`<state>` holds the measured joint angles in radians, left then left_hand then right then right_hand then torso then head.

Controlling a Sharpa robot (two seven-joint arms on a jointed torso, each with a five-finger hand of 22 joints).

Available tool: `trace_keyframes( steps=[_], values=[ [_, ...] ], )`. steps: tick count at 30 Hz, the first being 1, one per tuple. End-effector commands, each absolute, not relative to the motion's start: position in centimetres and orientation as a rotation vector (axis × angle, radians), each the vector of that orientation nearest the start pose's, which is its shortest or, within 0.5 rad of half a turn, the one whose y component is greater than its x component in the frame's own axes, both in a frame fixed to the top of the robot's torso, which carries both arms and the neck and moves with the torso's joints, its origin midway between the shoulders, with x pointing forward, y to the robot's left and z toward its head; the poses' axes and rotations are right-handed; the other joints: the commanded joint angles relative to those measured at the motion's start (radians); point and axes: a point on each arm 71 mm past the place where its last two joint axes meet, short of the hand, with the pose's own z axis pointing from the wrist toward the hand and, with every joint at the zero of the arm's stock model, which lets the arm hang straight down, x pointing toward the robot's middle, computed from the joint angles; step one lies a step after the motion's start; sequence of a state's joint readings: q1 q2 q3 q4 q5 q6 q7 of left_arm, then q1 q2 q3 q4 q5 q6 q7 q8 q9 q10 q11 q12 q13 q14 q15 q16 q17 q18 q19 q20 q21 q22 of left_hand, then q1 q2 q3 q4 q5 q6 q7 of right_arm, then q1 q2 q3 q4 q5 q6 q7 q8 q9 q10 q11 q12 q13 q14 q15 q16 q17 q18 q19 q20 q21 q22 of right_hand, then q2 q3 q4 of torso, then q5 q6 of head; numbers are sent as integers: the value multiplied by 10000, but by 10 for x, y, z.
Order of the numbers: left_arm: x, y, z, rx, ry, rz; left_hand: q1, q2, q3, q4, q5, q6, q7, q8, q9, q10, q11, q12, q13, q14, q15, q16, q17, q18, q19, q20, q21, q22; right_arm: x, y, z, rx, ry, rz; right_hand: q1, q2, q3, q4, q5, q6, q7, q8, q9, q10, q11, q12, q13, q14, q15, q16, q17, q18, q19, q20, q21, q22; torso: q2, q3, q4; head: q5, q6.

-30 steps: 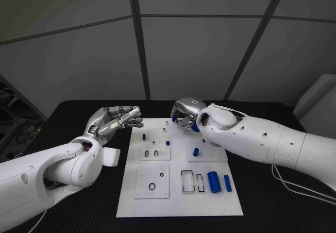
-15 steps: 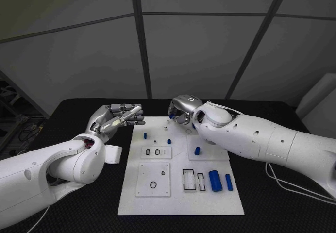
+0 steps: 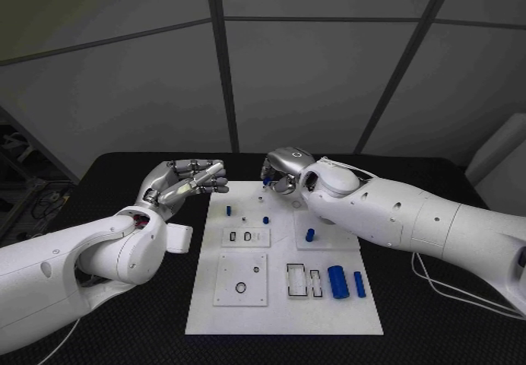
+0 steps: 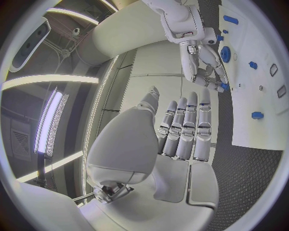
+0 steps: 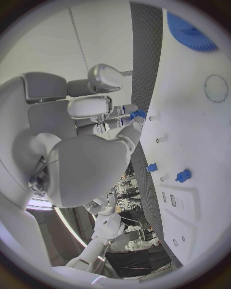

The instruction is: Assemble the parts on the task board

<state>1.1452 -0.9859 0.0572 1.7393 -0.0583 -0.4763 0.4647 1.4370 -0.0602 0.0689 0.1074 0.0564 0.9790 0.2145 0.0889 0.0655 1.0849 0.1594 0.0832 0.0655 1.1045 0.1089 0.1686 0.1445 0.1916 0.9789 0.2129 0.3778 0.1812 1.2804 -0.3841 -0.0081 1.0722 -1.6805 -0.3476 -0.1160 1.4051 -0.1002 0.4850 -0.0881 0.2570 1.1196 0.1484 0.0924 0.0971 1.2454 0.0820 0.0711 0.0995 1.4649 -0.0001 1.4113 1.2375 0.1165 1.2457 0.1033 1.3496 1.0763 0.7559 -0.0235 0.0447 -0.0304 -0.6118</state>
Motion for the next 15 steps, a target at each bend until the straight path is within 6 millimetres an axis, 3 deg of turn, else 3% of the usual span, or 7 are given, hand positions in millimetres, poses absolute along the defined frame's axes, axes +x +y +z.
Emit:
trace_keyframes(
  steps=[1,15],
  values=[
    [453,223,-142,-10340,12513,-15447,-114,15,-21,-55,-51,-3,30,-36,-13,-37,33,-27,-12,-11,52,-63,16,-128,13,11,29,15,564,-80,-146,-3687,14561,5416,-70,-31,26,14,36,31,54,-42,10,97,-26,33,9,484,-8,45,3,-159,-17,21,46,17,6,-3,-11,4,-20],
    [453,223,-141,-10314,12496,-15465,-112,17,-23,-65,-52,-11,33,-46,-13,-49,37,-39,-13,-12,54,-72,18,-128,9,12,27,15,565,-76,-149,-3860,14979,5382,-91,-30,31,26,38,16,58,-56,10,85,-22,20,8,482,-3,45,-4,-155,-36,27,42,2,12,1,-15,28,-110]
  ],
)
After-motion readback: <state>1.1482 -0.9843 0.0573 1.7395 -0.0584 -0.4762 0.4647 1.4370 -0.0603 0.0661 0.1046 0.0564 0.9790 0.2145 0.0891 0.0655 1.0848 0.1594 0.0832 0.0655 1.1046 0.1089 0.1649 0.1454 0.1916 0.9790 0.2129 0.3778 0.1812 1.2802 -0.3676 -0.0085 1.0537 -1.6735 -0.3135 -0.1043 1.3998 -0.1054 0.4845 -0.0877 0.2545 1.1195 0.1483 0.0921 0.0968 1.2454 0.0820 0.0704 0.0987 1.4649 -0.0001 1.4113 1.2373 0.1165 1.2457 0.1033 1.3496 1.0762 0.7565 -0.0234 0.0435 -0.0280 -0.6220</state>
